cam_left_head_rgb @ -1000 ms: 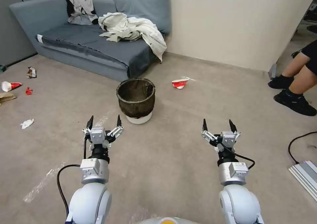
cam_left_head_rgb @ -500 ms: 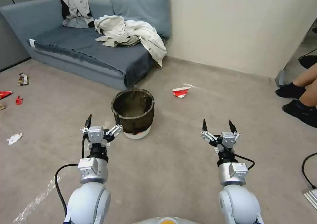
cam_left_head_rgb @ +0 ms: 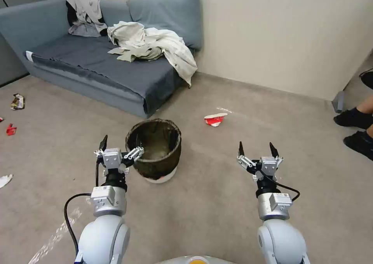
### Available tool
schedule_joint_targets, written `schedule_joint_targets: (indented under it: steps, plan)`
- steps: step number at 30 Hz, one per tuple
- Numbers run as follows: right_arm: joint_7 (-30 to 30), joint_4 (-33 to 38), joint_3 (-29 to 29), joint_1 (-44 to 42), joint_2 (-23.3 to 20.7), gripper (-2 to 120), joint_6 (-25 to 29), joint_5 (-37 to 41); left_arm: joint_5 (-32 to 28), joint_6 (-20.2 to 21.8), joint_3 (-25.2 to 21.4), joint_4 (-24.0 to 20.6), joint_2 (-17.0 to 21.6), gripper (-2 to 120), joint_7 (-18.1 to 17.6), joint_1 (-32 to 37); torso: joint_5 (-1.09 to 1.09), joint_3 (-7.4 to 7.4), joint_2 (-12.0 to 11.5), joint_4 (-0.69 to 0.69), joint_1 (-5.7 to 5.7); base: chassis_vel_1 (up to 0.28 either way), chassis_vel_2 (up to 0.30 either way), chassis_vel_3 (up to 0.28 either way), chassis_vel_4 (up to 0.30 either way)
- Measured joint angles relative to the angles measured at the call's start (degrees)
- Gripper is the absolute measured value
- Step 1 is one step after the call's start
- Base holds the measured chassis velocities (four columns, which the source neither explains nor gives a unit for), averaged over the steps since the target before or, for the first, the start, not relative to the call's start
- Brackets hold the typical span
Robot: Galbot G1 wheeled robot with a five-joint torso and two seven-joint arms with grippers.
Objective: Pick up the trash can from the floor.
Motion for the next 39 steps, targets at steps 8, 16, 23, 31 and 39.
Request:
schedule_joint_targets:
  steps: [8,16,23,31,39]
  plan:
    - [0.2,-0.2,-0.1,0.1,0.0,100,0.1,0.0,-1.1,1.3,-0.3,0.1,0.5,100,-0.4,-0.5,0.00,0.00,0.0,0.00,0.00,-0.151,0.155,0.144,-0.160]
    - [0.6,-0.5,0.0,0.3,-0.1,100,0.1,0.3,-12.6,16.0,-2.0,2.1,6.5,100,-3.7,-6.5,0.00,-0.01,0.0,0.00,0.00,-0.016,0.022,0.024,-0.020]
    - [0.7,-1.0,0.2,0.3,-0.4,100,0.2,0.6,-23.9,25.2,-2.2,6.1,10.2,100,-7.8,-11.8,0.00,0.00,0.0,0.00,0.00,0.000,0.000,0.000,0.000]
    - [0.7,-1.8,0.3,0.7,-0.4,100,0.3,0.7,-27.7,28.3,-1.4,12.0,12.0,100,-8.4,-14.9,-0.01,0.00,0.0,0.00,0.00,0.000,0.000,0.000,0.000]
    - [0.6,-2.7,0.3,1.2,-0.5,100,0.3,0.6,-29.4,28.5,-0.7,17.3,12.5,100,-7.8,-17.5,0.00,0.00,0.0,0.00,0.00,0.000,0.000,0.000,0.000]
